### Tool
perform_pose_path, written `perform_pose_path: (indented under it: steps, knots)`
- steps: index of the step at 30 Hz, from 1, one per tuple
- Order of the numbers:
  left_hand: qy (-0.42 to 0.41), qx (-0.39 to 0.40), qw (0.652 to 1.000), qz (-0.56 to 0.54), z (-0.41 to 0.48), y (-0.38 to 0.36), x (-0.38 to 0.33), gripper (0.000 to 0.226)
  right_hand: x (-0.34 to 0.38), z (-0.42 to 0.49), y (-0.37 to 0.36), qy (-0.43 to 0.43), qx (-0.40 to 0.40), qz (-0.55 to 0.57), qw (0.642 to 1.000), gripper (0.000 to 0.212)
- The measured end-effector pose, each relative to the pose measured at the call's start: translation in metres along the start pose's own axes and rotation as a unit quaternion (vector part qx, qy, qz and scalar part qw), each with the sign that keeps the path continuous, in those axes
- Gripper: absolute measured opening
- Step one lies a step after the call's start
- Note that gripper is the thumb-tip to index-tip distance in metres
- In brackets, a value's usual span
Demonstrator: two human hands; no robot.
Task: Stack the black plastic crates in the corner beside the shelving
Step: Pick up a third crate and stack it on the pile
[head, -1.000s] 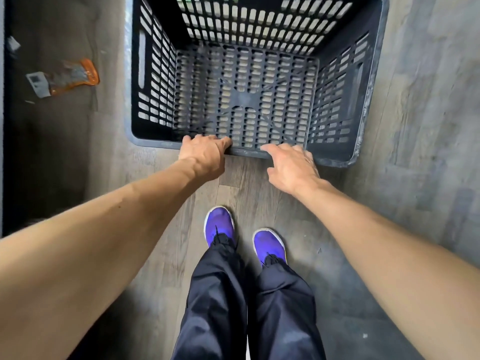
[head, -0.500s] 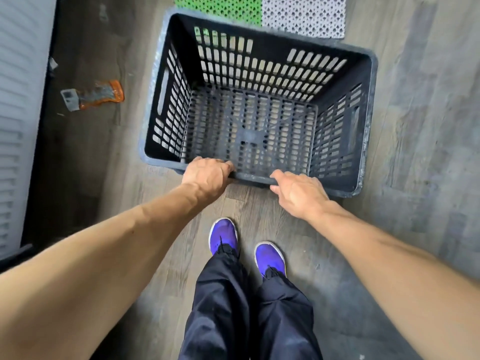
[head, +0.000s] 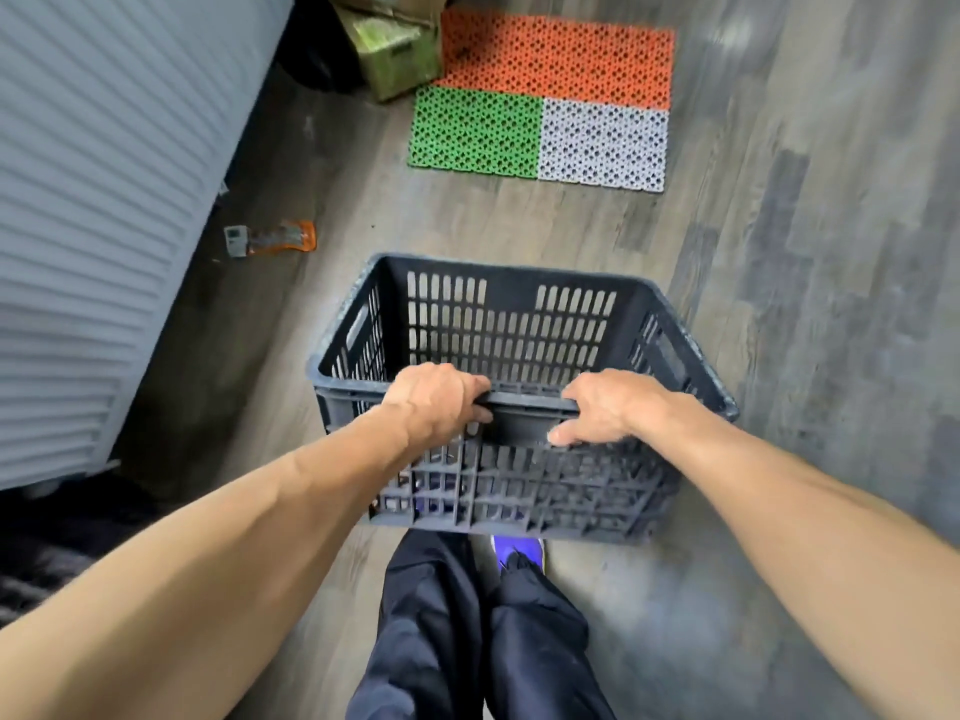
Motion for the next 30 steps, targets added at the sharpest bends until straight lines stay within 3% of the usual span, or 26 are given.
perform_pose_path:
  steps: [8,15,21,30]
  knots:
    - [0.063,-0.038,0.996,-0.046,-0.132,-0.013,-0.030,0.042,0.047,-0.094,-0.030,0.052,-0.065,-0.088,0.993,0.046]
    - [0.142,-0.103,0.982,-0.071,-0.251,-0.001,-0.032,0.034,0.111,-0.177,-0.021,0.113,-0.118,-0.165,0.973,0.041]
    - [0.214,-0.163,0.957,-0.110,-0.358,0.021,-0.012,0.038,0.191,-0.251,0.003,0.174,-0.182,-0.220,0.942,0.038]
    - [0.264,-0.243,0.924,-0.132,-0.506,0.043,-0.007,0.035,0.289,-0.374,0.004,0.259,-0.305,-0.304,0.865,0.026]
Point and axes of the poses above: each hand's wrist, its own z-axis towards the middle knuckle, its own y-axis out of the back of the hand, x = y × z, the point moved 9 cm from there along z, towards the middle knuckle, and after that the axes turned 4 degrees about -z, right-handed, at the moved point
